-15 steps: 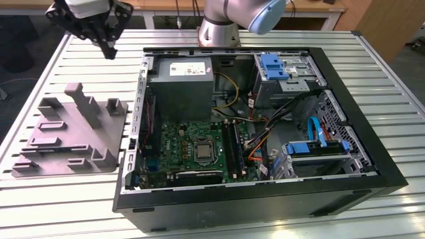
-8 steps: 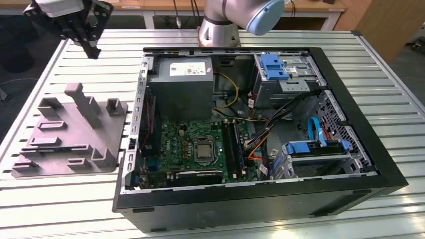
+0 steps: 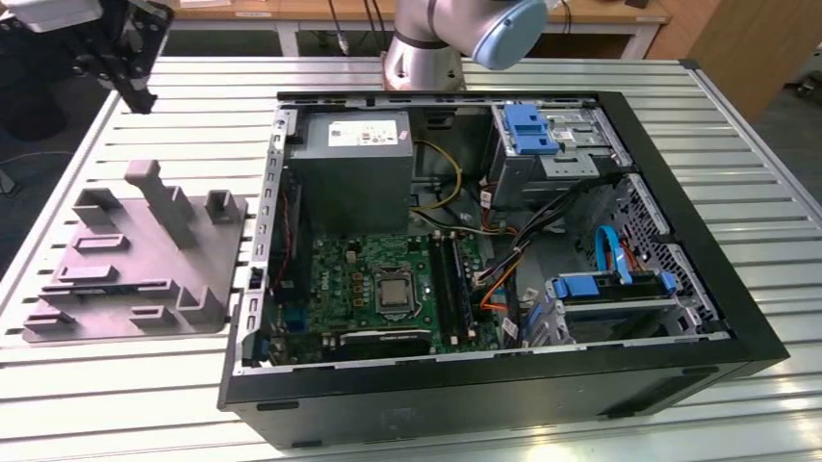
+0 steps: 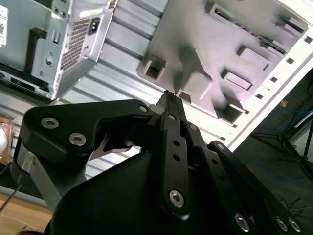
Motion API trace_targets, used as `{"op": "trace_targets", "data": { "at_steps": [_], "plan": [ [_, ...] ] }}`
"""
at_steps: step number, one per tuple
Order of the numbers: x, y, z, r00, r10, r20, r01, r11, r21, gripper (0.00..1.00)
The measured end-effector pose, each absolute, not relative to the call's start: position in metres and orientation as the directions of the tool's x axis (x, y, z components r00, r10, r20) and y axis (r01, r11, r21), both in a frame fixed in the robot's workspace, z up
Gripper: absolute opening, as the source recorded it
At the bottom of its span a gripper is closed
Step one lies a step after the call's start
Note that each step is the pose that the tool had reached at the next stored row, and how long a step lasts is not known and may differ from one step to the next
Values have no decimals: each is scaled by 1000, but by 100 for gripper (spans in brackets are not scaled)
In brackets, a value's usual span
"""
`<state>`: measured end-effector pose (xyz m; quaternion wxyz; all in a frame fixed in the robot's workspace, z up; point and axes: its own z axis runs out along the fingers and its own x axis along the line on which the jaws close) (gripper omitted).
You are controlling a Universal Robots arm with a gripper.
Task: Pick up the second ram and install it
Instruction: 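Reach for the second ram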
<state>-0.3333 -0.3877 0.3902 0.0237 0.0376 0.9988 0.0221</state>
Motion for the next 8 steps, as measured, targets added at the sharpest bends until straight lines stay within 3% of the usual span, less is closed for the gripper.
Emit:
{"op": "trace_targets", "data": {
  "at_steps": [8],
  "plan": [
    [-370,-386,389,-996,76,-46,74,996,46,10]
  ]
}}
